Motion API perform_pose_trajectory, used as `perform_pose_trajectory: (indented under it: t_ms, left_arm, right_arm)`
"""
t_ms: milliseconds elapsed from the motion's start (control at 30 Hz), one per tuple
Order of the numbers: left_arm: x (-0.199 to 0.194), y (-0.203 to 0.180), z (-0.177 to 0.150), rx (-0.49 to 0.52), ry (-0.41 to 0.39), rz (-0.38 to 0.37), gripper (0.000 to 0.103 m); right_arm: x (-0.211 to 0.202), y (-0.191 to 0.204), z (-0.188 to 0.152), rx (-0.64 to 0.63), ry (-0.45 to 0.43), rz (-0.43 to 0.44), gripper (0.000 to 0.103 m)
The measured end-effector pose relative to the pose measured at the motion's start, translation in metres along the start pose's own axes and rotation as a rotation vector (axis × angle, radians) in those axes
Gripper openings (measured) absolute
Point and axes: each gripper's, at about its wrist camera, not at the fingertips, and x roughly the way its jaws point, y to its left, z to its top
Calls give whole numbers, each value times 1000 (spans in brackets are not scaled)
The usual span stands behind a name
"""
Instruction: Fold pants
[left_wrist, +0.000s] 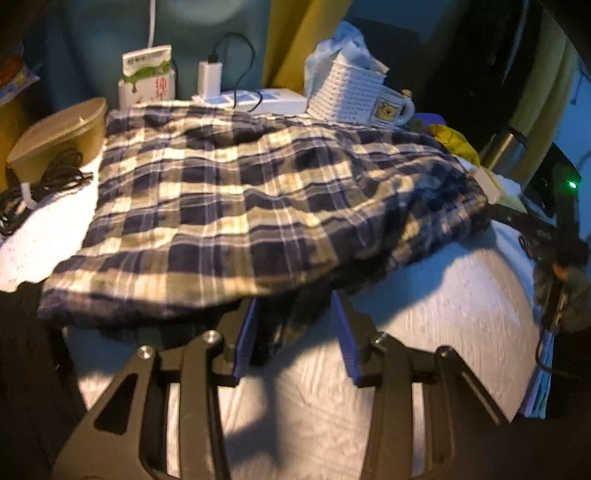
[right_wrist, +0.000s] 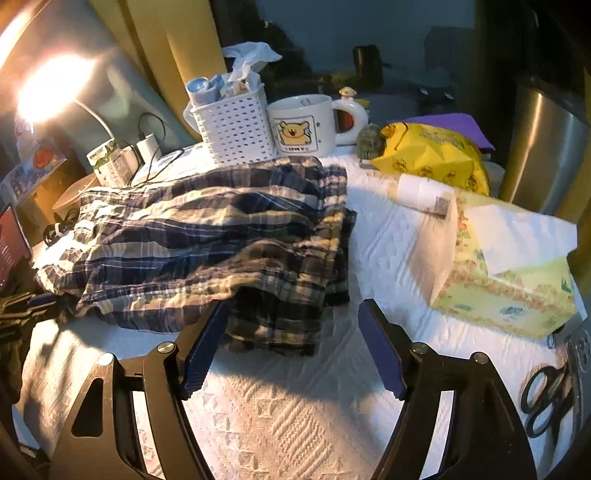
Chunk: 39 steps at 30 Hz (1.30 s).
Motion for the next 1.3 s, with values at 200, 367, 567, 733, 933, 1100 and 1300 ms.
perform_pose_trajectory:
  t_ms: [200, 367, 567, 733, 933, 1100, 1300]
  left_arm:
    - [22, 7, 11, -88, 9, -39, 41]
    - [15, 1, 4, -115, -47, -118, 24]
    - [-2, -20, -23, -71, -74, -93, 5]
    - [-11, -31, -48, -78, -55, -74, 4]
    - [-28, -36, -68, -60, -28, -23, 6]
    - [-55, -25, -31, -3, -161, 87, 8]
    - [-47, 4, 16, 6, -236, 169, 13]
  right_arm:
    - [0, 0, -4, -8, 0, 4, 76]
    - [2, 2, -11, -8, 15, 12, 76]
    - [1, 9, -12, -18, 11, 32, 76]
    - [0, 18, -13, -45, 15, 41, 76]
    - [-3, 11, -20, -35, 24, 19, 76]
    - [-6, -6, -21, 50, 8, 25, 77]
    - [1, -13, -21, 199, 35, 177, 77]
